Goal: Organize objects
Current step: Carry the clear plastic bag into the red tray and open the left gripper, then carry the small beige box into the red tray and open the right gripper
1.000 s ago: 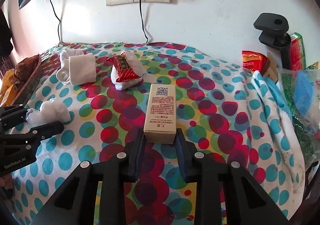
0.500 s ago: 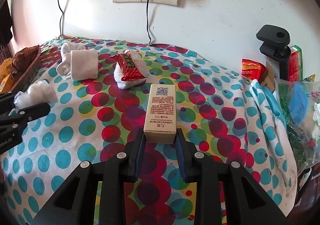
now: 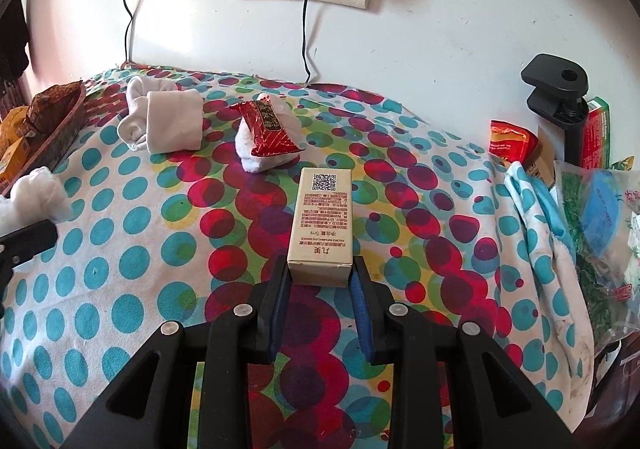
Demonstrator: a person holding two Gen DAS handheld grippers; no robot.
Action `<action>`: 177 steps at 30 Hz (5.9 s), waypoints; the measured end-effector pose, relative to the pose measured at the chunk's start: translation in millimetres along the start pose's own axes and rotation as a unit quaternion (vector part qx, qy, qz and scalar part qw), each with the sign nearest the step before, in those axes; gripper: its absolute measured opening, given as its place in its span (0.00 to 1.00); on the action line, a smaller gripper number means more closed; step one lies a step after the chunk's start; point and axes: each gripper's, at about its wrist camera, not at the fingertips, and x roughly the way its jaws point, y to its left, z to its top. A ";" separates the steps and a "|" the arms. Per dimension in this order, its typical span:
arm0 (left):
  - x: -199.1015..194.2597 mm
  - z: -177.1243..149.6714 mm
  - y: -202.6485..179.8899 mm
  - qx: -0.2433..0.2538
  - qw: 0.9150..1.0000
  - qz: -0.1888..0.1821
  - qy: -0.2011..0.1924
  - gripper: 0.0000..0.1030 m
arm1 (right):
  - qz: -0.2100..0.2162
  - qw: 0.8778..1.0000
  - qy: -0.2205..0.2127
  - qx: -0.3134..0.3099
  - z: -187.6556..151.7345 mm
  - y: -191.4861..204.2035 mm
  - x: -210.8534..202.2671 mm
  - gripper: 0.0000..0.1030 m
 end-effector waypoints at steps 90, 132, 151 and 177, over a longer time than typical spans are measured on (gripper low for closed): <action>-126.3 -83.6 177.8 -0.143 0.966 0.186 -0.108 0.60 | 0.013 1.000 0.012 0.014 -1.0 -3.8 4.7 0.27; -132.4 -89.7 215.9 -0.224 0.959 0.133 -0.110 0.60 | 0.097 0.990 -0.057 -0.088 42.0 190.2 -75.7 0.27; -153.6 -97.6 259.9 -0.268 0.937 0.181 -0.134 0.60 | 0.203 0.970 -0.032 -0.129 90.3 321.8 -62.1 0.26; -142.6 -106.1 273.6 -0.302 0.933 0.164 -0.112 0.60 | 0.170 0.982 -0.040 -0.066 84.3 268.8 -40.5 0.52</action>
